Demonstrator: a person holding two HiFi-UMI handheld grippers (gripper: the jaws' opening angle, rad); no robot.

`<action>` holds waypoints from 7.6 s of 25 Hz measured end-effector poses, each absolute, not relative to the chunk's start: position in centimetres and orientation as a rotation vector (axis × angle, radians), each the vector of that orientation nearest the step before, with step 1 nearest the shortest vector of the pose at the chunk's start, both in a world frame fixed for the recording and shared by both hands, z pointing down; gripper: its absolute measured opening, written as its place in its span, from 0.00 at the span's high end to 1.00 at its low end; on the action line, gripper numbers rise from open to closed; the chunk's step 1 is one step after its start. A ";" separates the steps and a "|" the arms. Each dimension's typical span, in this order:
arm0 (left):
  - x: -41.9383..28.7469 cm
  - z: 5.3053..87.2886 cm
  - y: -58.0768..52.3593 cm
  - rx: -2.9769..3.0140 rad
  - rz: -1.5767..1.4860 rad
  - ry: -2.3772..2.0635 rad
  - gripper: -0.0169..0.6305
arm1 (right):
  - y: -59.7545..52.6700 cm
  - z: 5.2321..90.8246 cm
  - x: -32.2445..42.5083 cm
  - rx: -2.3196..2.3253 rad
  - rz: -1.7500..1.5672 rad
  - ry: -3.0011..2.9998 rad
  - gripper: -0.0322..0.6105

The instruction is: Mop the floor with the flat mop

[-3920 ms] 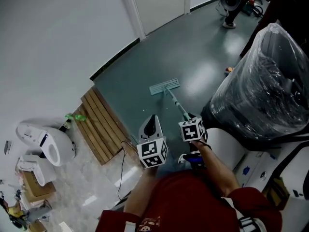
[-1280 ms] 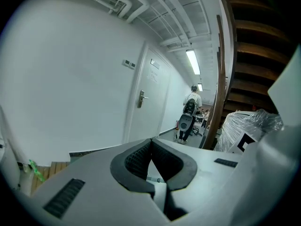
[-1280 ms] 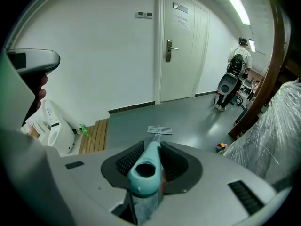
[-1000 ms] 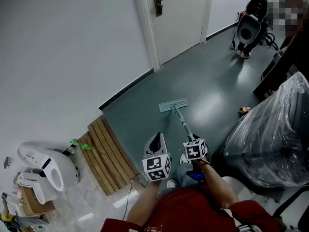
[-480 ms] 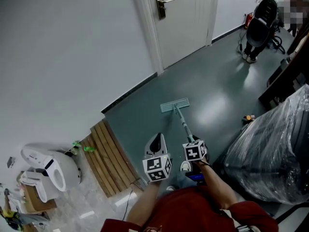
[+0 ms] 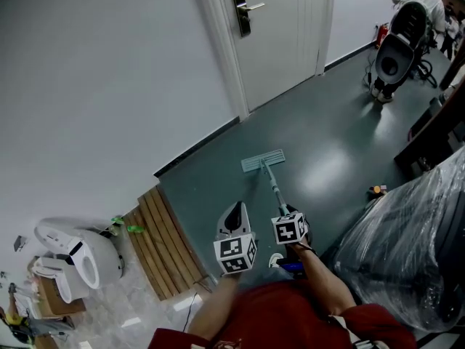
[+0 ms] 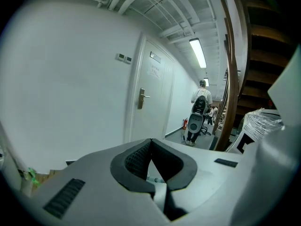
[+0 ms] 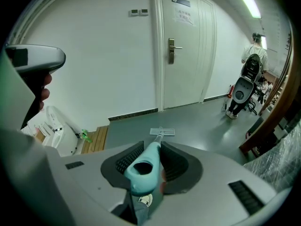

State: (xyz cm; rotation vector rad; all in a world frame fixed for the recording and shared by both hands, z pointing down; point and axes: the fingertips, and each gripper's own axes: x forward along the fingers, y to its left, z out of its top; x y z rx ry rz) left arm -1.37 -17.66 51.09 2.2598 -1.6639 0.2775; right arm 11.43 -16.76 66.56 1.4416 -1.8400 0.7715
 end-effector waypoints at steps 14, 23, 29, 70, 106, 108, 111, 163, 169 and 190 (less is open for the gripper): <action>-0.1 51.6 -26.4 2.247 0.270 -1.663 0.95 | -24.9 67.5 12.8 1.421 0.783 -1.839 0.76; -1.6 52.0 -32.9 2.265 0.252 -1.618 0.95 | -30.9 67.2 11.9 1.449 0.784 -1.805 0.76; -4.0 52.0 -36.7 2.254 0.239 -1.608 0.95 | -34.5 67.6 9.7 1.447 0.791 -1.773 0.76; -9.5 53.7 -60.6 2.207 0.247 -1.621 0.95 | -56.9 67.9 8.3 1.465 0.781 -1.695 0.77; -10.6 52.8 -55.5 2.258 0.225 -1.592 0.95 | -52.9 67.8 6.3 1.481 0.758 -1.693 0.77; -10.9 52.5 -54.4 2.273 0.217 -1.584 0.95 | -51.8 67.5 5.9 1.491 0.754 -1.690 0.77; -11.3 52.2 -52.4 2.296 0.206 -1.565 0.95 | -49.7 67.1 5.3 1.506 0.747 -1.685 0.77; -1.4 51.3 -18.7 2.311 0.256 -1.560 0.95 | -17.0 66.1 11.9 1.436 0.759 -1.758 0.77; -1.0 51.0 -16.6 2.356 0.260 -1.536 0.95 | -13.8 66.7 11.9 1.432 0.771 -1.745 0.77; -5.3 51.1 -7.3 2.369 0.184 -1.511 0.95 | -5.3 65.6 8.2 1.485 0.737 -1.720 0.77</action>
